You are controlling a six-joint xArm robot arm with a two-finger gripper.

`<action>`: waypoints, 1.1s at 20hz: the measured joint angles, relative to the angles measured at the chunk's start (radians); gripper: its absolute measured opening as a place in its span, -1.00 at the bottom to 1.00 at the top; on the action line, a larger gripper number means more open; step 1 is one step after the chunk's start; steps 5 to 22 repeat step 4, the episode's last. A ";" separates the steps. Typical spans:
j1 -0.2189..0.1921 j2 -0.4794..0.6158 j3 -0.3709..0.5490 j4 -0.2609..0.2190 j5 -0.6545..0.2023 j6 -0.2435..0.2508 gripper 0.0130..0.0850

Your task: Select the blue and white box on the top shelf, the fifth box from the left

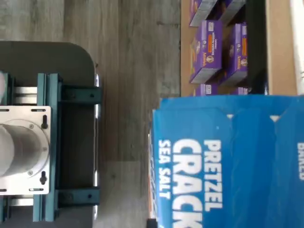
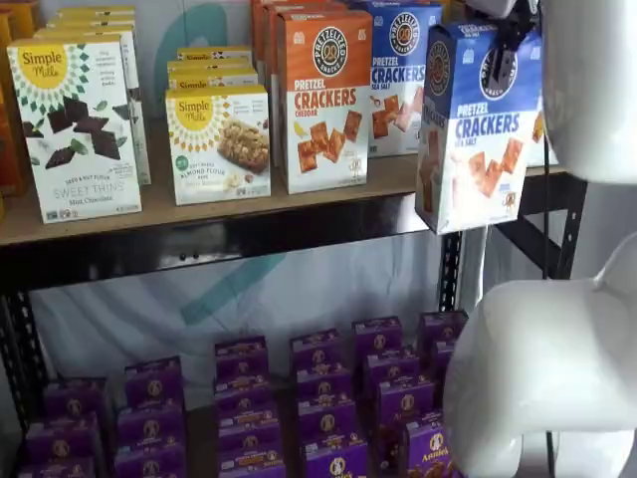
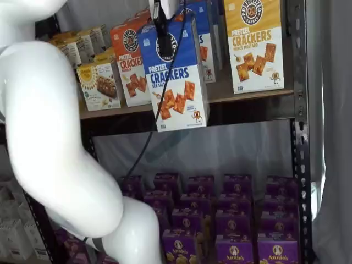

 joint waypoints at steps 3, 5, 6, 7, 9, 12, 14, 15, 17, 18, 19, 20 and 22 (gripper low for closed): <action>-0.015 -0.031 0.044 0.011 0.004 -0.012 0.22; -0.021 -0.038 0.054 0.016 0.004 -0.016 0.22; -0.021 -0.038 0.054 0.016 0.004 -0.016 0.22; -0.021 -0.038 0.054 0.016 0.004 -0.016 0.22; -0.021 -0.038 0.054 0.016 0.004 -0.016 0.22; -0.021 -0.038 0.054 0.016 0.004 -0.016 0.22; -0.021 -0.038 0.054 0.016 0.004 -0.016 0.22; -0.021 -0.038 0.054 0.016 0.004 -0.016 0.22; -0.021 -0.038 0.054 0.016 0.004 -0.016 0.22; -0.021 -0.038 0.054 0.016 0.004 -0.016 0.22; -0.021 -0.038 0.054 0.016 0.004 -0.016 0.22; -0.021 -0.038 0.054 0.016 0.004 -0.016 0.22; -0.021 -0.038 0.054 0.016 0.004 -0.016 0.22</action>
